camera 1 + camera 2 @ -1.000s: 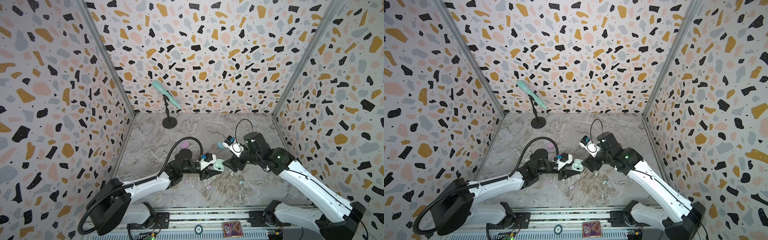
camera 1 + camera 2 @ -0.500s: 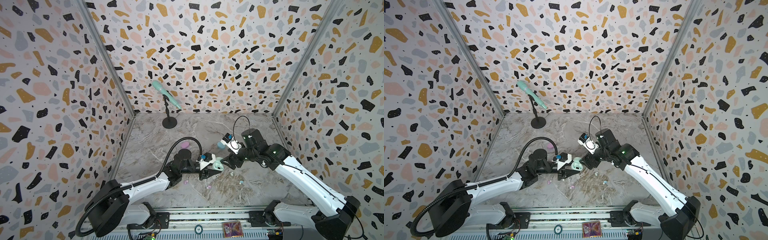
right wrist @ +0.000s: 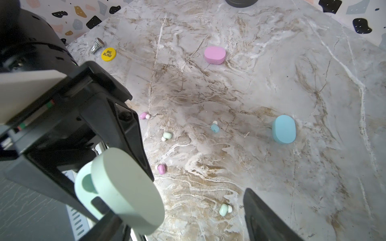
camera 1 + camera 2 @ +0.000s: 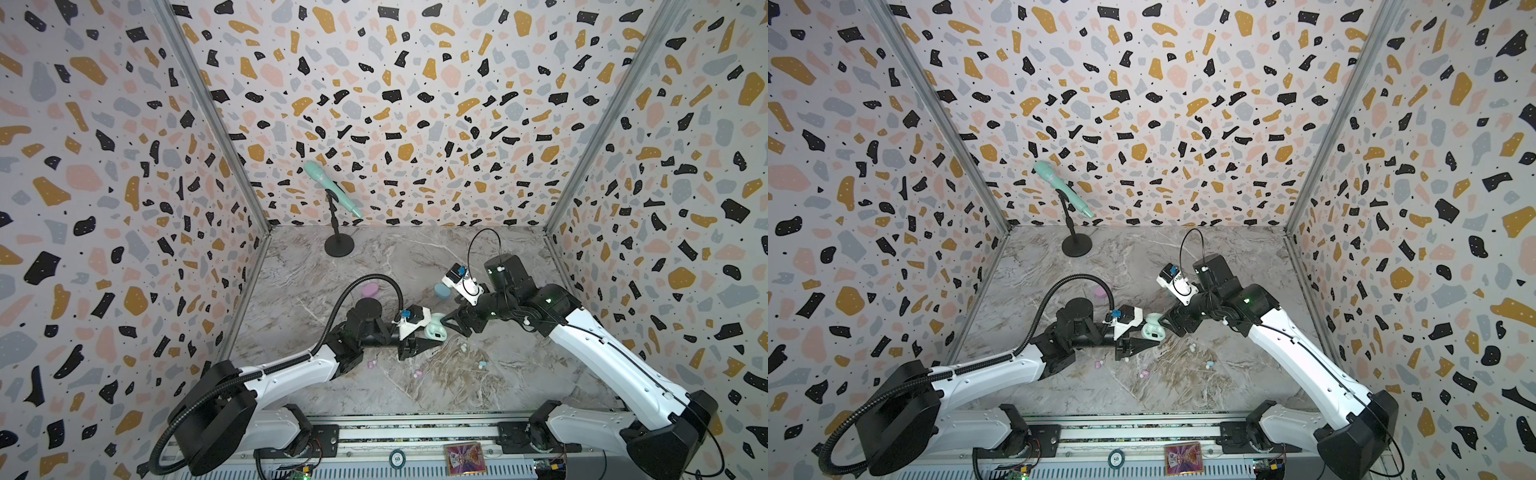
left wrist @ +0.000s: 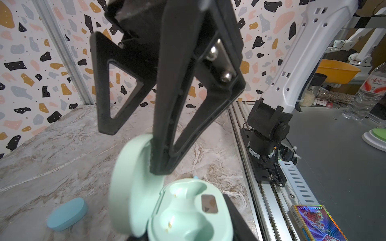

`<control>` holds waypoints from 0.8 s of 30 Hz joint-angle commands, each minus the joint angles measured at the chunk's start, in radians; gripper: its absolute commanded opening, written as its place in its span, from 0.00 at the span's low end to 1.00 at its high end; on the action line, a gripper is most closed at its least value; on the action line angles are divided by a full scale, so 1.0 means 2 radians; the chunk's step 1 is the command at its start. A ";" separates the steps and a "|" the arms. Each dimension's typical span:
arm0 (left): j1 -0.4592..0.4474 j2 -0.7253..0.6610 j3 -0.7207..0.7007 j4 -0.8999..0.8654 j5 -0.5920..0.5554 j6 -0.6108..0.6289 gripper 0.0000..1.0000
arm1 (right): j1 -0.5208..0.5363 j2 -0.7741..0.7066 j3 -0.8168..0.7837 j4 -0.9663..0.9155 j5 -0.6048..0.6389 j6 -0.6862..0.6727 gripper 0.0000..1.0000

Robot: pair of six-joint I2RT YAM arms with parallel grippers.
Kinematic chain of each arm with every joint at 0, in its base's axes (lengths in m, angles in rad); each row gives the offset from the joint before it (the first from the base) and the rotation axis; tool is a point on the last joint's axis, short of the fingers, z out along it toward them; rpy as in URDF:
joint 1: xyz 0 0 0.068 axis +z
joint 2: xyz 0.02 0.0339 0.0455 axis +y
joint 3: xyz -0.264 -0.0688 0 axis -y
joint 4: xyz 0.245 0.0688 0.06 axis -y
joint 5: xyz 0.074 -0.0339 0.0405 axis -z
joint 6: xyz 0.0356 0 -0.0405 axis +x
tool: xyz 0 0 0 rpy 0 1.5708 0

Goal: Insert wireless bluetooth earbuds into charging case
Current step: Open the charging case.

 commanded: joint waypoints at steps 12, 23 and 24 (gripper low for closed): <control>0.001 -0.002 -0.006 0.018 -0.002 -0.011 0.26 | -0.012 0.001 0.026 0.004 -0.015 0.001 0.86; 0.013 -0.005 -0.025 0.075 -0.016 -0.078 0.26 | -0.012 -0.013 0.023 -0.004 -0.048 0.004 0.91; 0.013 -0.006 -0.029 0.082 -0.017 -0.084 0.26 | -0.012 -0.016 0.022 -0.004 -0.048 0.005 0.92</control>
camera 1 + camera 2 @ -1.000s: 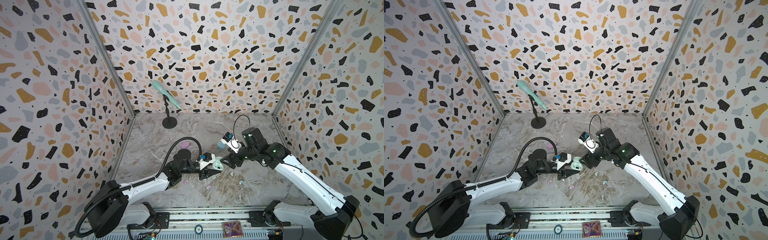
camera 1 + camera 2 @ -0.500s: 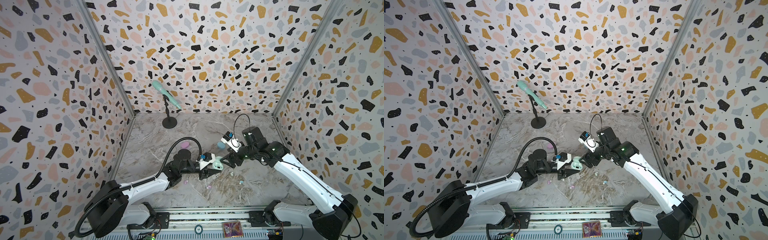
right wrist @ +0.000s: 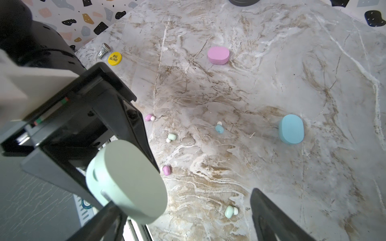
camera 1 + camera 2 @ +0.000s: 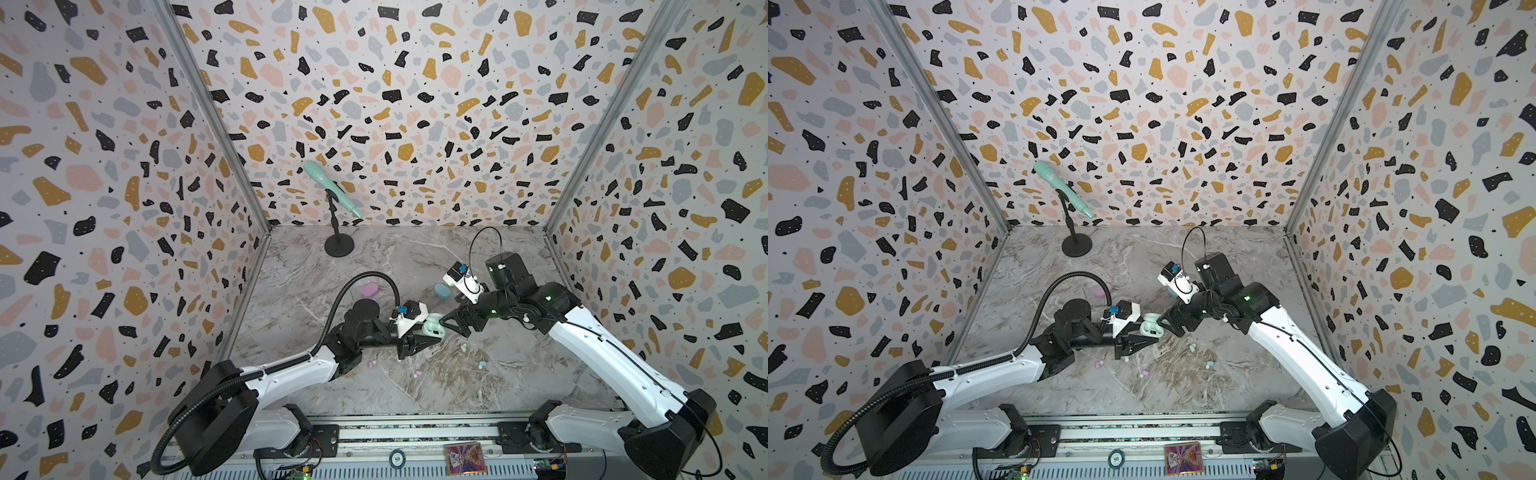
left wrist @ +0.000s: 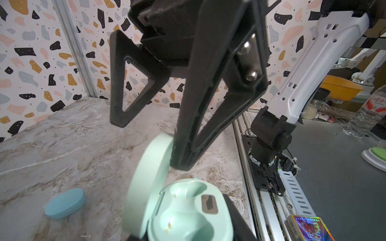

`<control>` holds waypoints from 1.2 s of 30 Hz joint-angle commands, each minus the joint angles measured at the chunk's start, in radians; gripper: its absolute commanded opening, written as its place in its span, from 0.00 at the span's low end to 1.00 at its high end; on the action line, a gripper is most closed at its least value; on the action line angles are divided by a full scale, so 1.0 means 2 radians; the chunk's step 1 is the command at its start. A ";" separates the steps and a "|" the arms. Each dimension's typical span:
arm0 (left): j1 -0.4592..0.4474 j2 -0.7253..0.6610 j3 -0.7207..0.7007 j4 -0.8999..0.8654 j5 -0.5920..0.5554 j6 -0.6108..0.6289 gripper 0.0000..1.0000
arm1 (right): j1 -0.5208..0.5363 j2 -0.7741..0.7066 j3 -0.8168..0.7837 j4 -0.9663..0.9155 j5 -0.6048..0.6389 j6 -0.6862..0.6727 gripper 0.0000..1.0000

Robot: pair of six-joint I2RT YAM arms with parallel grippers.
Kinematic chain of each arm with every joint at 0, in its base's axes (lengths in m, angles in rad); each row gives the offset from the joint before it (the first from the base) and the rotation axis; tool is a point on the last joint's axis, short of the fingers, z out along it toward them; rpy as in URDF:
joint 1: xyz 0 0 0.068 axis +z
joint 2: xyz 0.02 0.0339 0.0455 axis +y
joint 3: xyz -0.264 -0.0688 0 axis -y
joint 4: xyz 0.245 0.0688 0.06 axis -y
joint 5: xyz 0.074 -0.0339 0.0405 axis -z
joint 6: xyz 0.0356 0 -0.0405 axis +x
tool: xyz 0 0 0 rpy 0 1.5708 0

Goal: Insert wireless bluetooth earbuds into charging case
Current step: Open the charging case, then rotate the wireless bluetooth earbud at the center of the table.

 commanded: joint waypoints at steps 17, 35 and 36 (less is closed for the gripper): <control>0.007 -0.017 -0.039 0.117 -0.018 -0.075 0.26 | -0.002 -0.038 0.014 -0.006 -0.029 0.018 0.95; 0.008 -0.041 -0.078 0.152 -0.055 -0.079 0.26 | -0.116 -0.093 -0.117 0.015 -0.062 0.142 0.95; 0.008 -0.041 -0.077 0.151 -0.054 -0.078 0.26 | -0.118 -0.090 -0.130 0.022 -0.056 0.155 0.94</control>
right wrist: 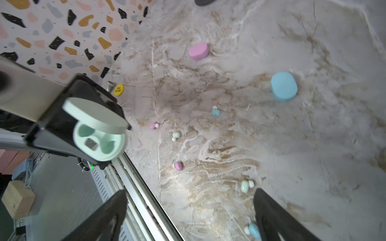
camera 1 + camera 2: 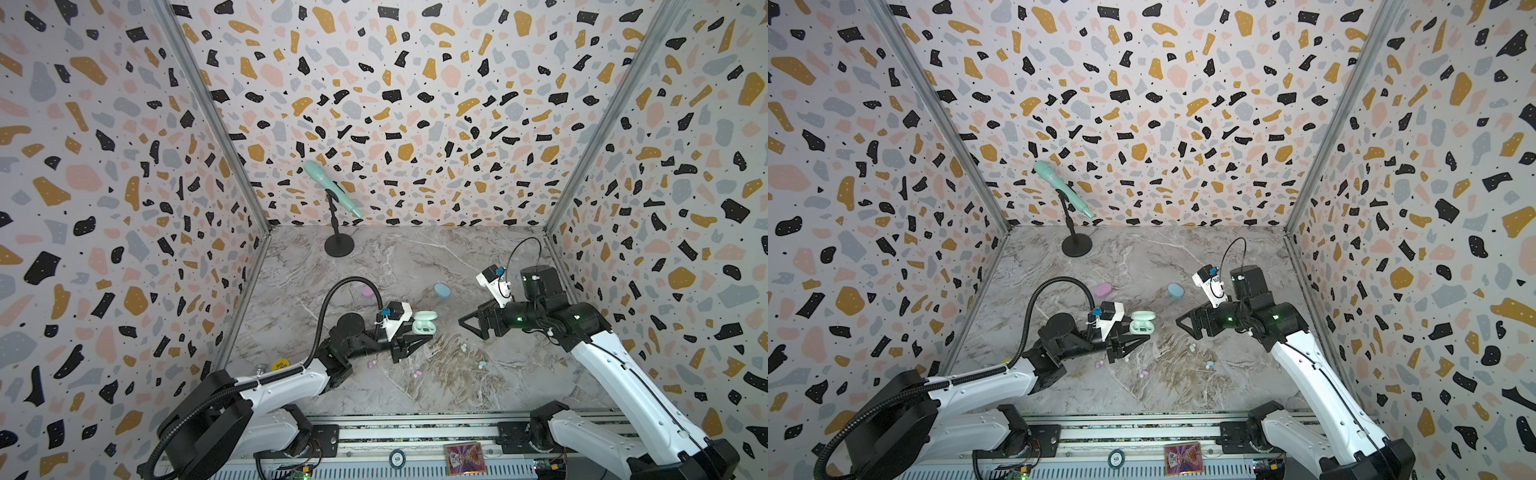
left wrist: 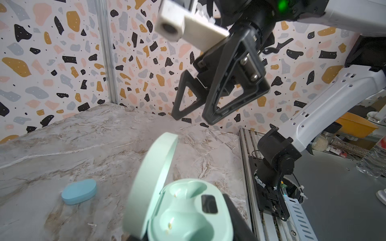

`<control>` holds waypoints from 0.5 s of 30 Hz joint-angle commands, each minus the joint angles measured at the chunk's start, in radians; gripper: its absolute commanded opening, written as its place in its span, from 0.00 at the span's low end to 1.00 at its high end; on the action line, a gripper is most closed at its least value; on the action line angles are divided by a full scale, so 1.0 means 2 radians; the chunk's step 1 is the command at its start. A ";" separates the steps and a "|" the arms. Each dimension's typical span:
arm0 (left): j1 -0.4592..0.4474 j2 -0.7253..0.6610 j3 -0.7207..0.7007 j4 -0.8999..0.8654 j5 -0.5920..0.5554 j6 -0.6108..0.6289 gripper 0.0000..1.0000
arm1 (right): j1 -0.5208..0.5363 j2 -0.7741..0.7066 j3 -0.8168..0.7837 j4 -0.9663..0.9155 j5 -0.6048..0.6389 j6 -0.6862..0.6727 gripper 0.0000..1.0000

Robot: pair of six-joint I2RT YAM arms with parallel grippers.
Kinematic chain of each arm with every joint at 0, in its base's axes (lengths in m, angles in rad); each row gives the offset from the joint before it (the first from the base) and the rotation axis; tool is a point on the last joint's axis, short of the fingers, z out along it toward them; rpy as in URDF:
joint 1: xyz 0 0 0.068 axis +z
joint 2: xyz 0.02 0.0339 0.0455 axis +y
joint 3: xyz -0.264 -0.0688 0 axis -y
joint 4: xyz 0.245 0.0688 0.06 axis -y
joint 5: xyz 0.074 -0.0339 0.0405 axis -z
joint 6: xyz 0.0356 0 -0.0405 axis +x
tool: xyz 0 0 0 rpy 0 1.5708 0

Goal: Insert wireless bluetooth earbuds into charging case
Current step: Rotate the wireless bluetooth earbud at the center of the table.

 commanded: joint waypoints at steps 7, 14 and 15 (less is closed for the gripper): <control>0.006 -0.001 0.008 0.038 0.001 0.005 0.27 | 0.007 0.020 -0.103 0.068 0.065 0.118 0.87; 0.013 0.010 0.017 0.044 0.010 0.006 0.27 | 0.057 0.066 -0.162 0.135 0.118 0.190 0.84; 0.014 0.011 0.018 0.044 0.010 0.006 0.27 | 0.059 0.071 -0.170 0.146 0.119 0.199 0.83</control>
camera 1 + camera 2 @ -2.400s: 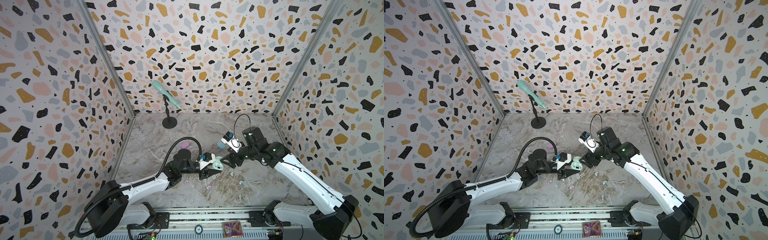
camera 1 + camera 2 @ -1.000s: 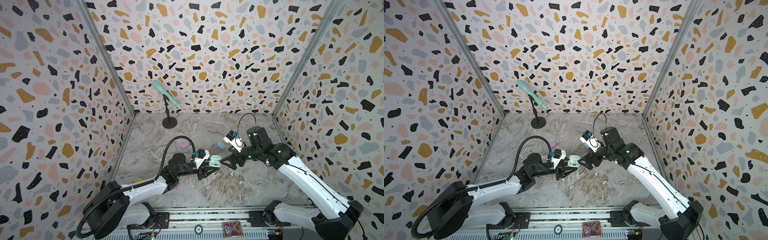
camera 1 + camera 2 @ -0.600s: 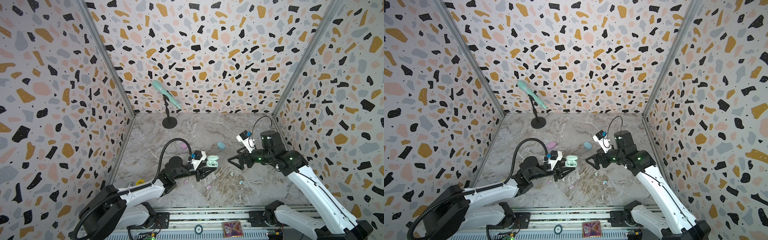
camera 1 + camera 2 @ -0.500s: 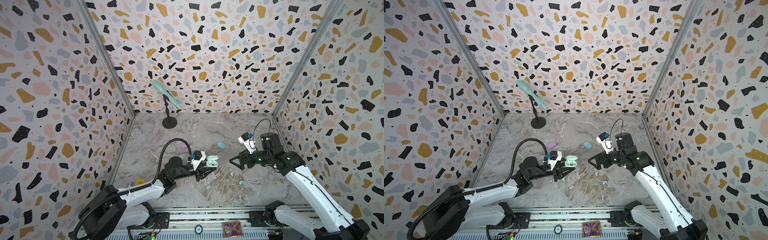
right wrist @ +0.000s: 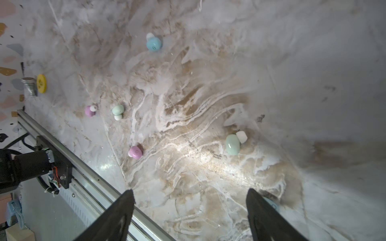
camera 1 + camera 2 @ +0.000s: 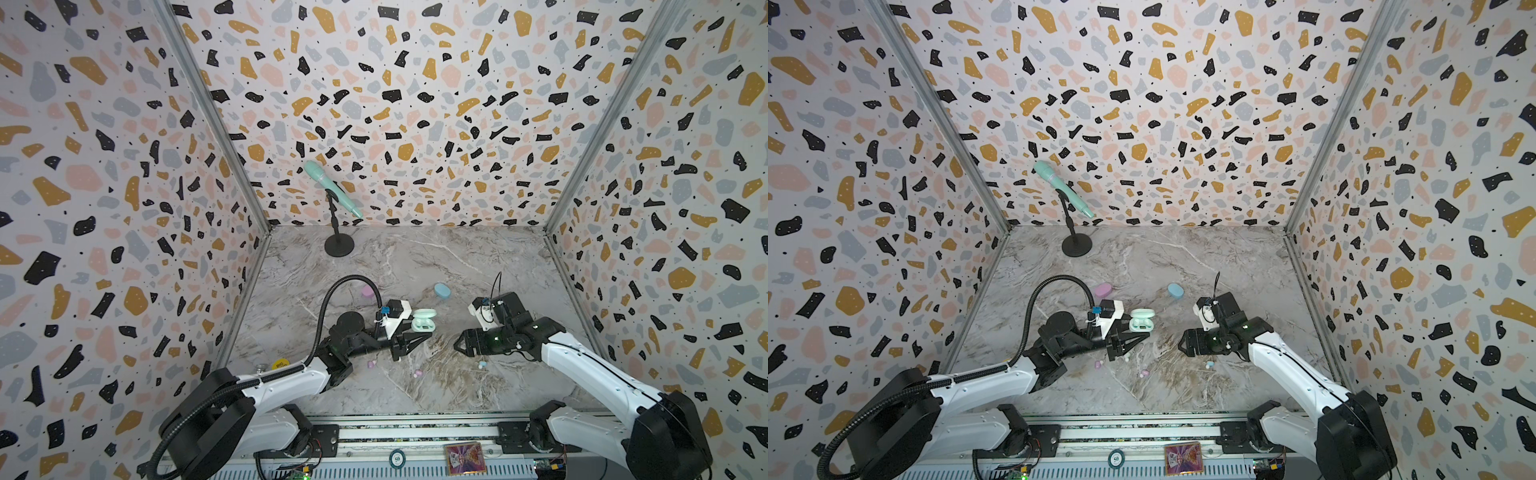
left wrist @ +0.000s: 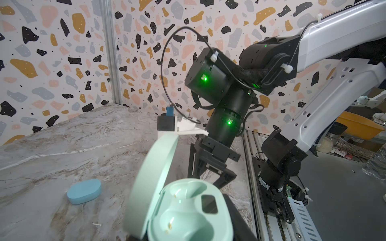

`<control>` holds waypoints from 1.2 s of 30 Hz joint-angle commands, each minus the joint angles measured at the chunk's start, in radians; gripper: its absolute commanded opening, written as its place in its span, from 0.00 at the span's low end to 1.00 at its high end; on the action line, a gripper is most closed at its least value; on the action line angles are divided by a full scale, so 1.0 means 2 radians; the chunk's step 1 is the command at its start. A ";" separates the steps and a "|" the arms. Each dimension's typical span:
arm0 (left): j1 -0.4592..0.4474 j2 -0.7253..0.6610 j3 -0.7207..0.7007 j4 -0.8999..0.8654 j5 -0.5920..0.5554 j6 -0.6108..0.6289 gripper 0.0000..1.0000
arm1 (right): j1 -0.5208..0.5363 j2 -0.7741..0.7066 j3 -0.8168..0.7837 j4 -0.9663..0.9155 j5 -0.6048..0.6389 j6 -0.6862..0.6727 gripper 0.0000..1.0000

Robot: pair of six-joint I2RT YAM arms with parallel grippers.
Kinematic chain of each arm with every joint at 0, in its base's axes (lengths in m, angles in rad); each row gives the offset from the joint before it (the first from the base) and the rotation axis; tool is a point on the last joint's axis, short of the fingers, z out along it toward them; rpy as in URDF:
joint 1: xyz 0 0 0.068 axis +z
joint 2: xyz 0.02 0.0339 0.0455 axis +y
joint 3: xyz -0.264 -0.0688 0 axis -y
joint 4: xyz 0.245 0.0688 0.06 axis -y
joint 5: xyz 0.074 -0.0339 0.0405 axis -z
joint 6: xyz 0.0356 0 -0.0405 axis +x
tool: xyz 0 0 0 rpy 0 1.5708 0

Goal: Insert wireless bluetooth earbuds into charging case
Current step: Rotate the wireless bluetooth earbud at the center of the table.

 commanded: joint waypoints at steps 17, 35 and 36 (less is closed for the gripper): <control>0.008 -0.014 0.013 0.016 0.003 0.017 0.27 | 0.013 0.100 -0.022 0.117 0.032 0.069 0.75; 0.008 -0.023 0.011 0.012 0.000 0.020 0.27 | 0.069 0.139 0.039 0.136 0.002 0.096 0.74; 0.008 -0.023 0.011 0.012 0.000 0.020 0.27 | 0.073 0.141 0.045 0.135 0.001 0.097 0.74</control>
